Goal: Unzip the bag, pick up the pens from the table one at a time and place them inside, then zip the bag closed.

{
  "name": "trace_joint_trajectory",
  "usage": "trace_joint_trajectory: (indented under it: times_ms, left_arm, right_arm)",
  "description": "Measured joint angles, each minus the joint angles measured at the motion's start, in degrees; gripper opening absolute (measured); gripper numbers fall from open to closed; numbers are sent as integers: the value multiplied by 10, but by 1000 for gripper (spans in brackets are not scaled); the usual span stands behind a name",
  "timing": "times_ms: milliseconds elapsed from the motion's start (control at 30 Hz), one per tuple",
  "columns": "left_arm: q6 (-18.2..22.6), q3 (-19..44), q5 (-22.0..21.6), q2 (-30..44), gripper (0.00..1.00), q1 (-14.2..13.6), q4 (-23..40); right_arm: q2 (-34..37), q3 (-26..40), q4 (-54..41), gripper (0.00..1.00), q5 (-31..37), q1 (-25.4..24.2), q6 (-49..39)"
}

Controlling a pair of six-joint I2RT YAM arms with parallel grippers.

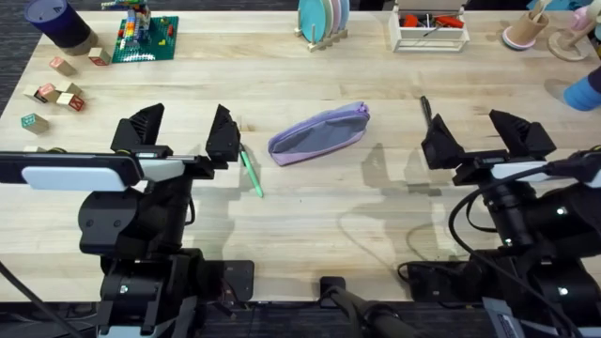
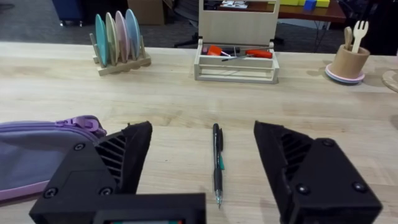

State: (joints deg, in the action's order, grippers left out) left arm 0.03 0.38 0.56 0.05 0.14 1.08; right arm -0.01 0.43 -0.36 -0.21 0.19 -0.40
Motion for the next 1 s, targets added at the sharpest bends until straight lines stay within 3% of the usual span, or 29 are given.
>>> trace_joint_trajectory:
  times_ms: [633, 800, 1000]
  left_arm:
    - [4, 4, -4, 0, 994, 0, 6]
    - [4, 62, -18, 3, 994, 0, 93]
    - [4, 194, -21, 73, 994, 0, 211]
  right_arm:
    - [0, 2, 2, 996, -4, 0, -2]
    - [29, 44, -60, 996, -15, -1, -2]
    - [155, 195, -162, 996, -37, -2, -10]
